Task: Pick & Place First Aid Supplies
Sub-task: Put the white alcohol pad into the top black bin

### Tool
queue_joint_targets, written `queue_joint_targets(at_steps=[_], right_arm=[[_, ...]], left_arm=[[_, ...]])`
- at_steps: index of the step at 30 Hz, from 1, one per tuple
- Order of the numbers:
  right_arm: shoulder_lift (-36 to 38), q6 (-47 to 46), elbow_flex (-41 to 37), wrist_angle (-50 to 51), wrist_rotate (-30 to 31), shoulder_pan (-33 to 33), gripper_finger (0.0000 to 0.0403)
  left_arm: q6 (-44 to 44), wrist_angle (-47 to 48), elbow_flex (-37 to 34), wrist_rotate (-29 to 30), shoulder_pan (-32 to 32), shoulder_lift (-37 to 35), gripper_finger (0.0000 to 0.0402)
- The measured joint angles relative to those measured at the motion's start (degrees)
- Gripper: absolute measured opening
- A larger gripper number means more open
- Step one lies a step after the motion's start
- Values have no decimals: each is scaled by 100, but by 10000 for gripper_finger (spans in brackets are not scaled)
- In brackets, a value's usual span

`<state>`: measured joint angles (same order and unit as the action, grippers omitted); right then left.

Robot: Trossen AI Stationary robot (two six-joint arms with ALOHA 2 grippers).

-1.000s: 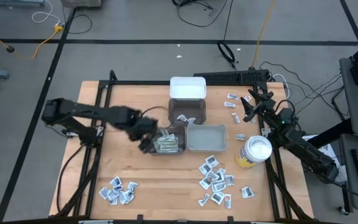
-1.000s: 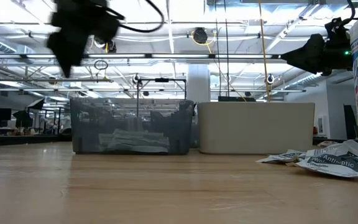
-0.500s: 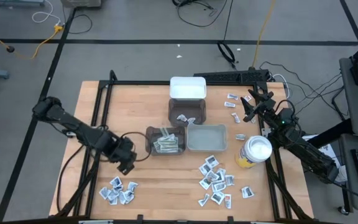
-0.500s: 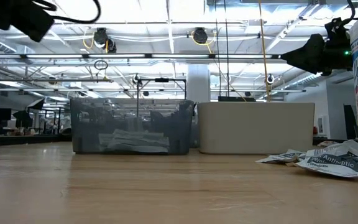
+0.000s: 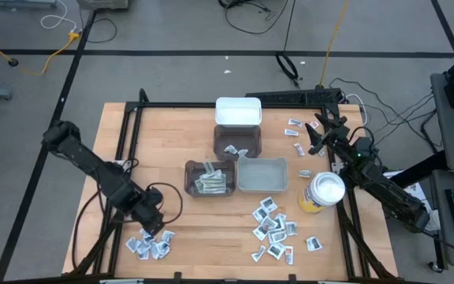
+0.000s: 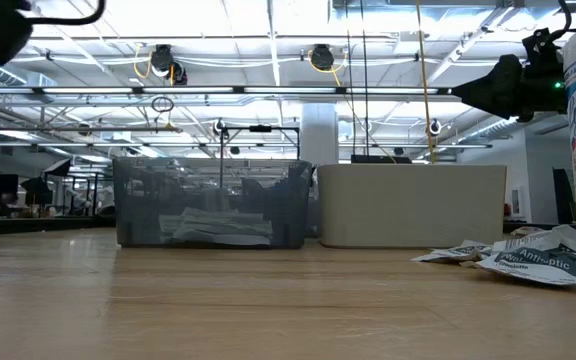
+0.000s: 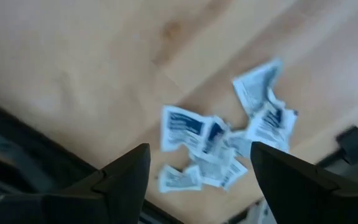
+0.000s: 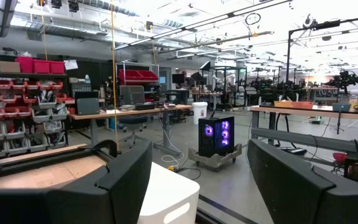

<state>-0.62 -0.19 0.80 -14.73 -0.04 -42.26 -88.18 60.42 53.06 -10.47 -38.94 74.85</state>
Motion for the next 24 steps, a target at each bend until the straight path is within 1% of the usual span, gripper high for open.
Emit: queue_joint_targets(at_steps=[6,9,14,24], right_arm=[[0,0,0,0,-1,0,263],[0,0,2,0,0,-1,263],[0,0,2,0,-1,0,263],[0,0,2,0,0,0,263]], left_arm=[[-645,-835,-449,-59,-350,28,279],[-827,-1189,-653,-60,-453,141,282],[-947,-1554,-839,-62,-535,478,275],[-839,-2195,-839,-57,-547,1286,247]])
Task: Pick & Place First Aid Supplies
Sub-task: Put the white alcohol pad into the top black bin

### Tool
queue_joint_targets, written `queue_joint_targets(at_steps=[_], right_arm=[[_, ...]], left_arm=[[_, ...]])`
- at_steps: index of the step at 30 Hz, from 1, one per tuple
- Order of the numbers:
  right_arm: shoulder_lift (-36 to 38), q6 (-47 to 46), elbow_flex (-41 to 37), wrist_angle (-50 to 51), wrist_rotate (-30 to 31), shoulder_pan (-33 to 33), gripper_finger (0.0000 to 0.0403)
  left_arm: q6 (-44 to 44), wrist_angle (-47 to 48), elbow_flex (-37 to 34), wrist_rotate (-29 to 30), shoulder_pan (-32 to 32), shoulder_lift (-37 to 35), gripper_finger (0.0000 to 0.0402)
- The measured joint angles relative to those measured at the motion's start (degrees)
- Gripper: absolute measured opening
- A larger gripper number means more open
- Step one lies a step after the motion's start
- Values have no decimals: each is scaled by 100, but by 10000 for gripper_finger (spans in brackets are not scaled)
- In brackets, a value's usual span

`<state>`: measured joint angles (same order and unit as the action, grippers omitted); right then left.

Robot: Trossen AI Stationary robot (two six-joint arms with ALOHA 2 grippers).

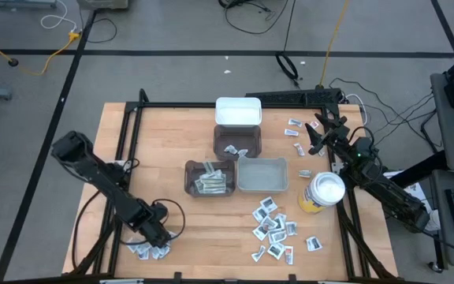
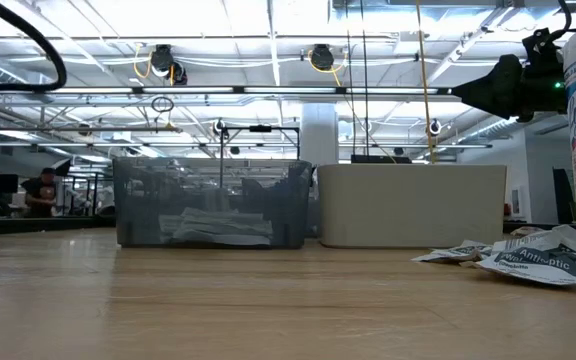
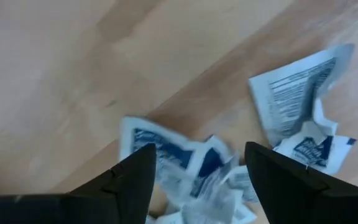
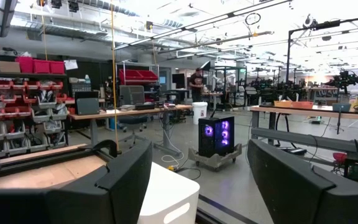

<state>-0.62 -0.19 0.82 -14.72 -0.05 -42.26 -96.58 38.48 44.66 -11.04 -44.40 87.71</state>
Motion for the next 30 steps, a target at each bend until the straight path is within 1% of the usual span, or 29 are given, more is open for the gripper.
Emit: queue_joint_targets(at_steps=[3,5,13,21,27,30], right_arm=[[0,0,0,0,-1,-2,263],[1,0,-1,0,0,0,263],[0,0,0,0,-1,0,263],[0,0,0,0,0,0,263],[0,0,0,0,0,-1,263],[0,0,-2,0,-1,-2,263]], left_arm=[[46,-204,3,-16,0,161,229],[44,-209,7,-92,2,210,211],[19,-164,9,-84,1,231,105],[82,-159,7,3,11,231,11],[189,-164,7,-51,107,231,3],[288,-147,7,-55,200,231,7]])
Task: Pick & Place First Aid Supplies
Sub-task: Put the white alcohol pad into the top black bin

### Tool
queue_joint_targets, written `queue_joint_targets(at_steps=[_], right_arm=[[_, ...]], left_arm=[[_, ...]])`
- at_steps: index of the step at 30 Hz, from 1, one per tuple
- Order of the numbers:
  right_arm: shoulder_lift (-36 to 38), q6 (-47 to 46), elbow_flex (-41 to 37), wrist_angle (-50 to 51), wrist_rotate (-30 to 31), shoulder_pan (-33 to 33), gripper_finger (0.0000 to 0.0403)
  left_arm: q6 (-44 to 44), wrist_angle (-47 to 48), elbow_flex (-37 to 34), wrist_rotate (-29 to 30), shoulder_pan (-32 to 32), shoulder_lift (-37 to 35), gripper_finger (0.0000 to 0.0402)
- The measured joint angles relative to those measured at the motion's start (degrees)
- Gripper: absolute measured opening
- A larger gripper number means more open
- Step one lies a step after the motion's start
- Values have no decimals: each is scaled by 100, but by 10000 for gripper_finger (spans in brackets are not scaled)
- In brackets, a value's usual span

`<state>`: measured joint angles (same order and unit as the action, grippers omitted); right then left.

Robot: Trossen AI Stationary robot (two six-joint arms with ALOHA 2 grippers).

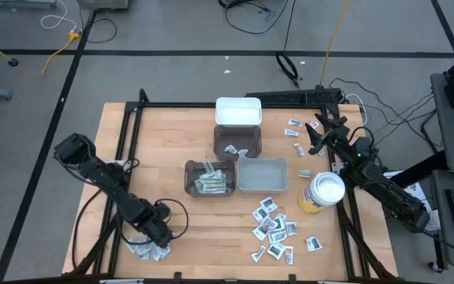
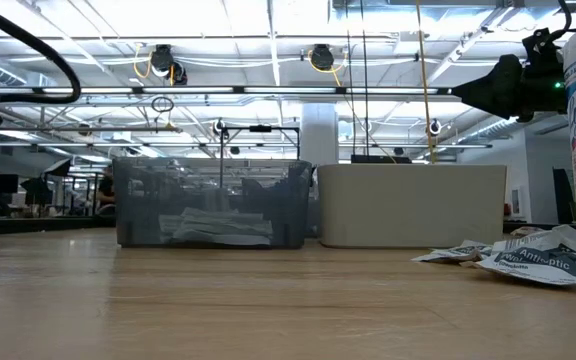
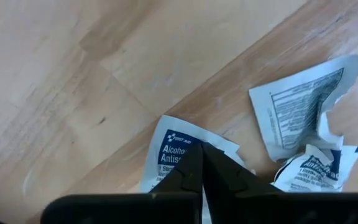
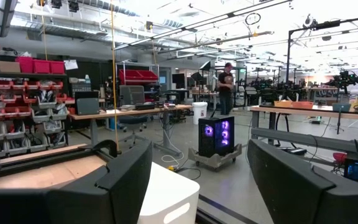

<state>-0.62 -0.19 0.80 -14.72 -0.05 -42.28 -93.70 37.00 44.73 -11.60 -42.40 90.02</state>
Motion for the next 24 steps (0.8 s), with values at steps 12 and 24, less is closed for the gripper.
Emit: queue_joint_targets(at_steps=[12,24], right_arm=[[0,0,2,0,0,1,263],[0,0,2,0,2,2,263]], left_arm=[[-118,199,-4,141,287,-382,97],[-168,-96,-1,-360,310,-452,223]])
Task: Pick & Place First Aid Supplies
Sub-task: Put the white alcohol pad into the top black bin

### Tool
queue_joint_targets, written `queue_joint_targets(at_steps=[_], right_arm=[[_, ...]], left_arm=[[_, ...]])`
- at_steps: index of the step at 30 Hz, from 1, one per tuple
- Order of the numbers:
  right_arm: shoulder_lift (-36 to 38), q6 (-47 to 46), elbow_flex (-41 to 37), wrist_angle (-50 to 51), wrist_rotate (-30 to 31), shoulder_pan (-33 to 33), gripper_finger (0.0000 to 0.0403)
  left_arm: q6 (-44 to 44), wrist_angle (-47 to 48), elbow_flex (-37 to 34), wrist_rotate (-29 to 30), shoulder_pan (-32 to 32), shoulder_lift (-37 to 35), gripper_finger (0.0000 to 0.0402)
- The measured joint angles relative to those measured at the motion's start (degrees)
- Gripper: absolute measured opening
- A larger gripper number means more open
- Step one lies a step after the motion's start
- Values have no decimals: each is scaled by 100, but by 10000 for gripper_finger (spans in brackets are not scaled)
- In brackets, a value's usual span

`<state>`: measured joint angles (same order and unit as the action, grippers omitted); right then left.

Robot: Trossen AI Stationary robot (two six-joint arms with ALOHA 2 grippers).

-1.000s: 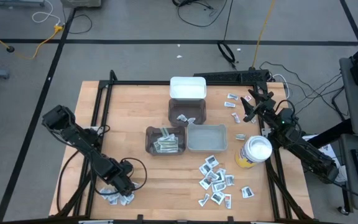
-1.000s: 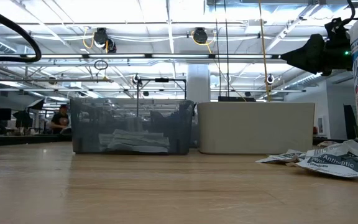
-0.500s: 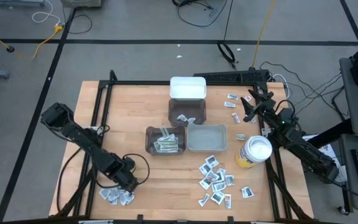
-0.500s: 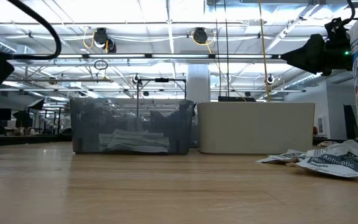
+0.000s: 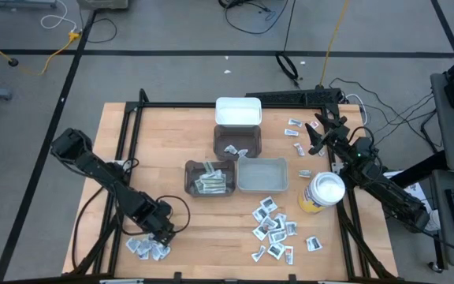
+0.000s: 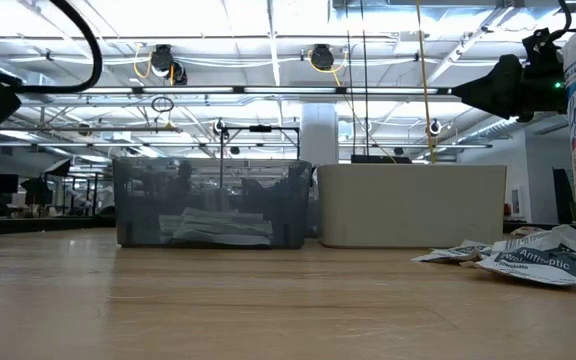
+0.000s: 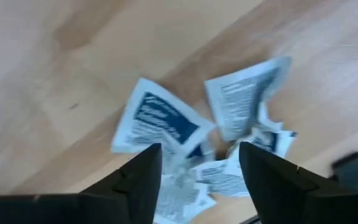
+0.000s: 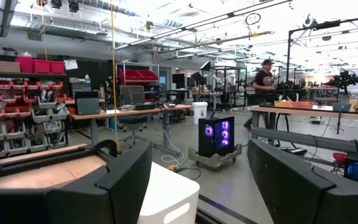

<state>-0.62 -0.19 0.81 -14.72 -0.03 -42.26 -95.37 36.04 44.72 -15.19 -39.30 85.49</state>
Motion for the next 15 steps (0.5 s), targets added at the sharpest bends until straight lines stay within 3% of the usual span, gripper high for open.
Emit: queue_joint_targets(at_steps=[15], right_arm=[[0,0,-1,0,0,-2,263]], left_arm=[[-73,-184,84,143,27,442,201]])
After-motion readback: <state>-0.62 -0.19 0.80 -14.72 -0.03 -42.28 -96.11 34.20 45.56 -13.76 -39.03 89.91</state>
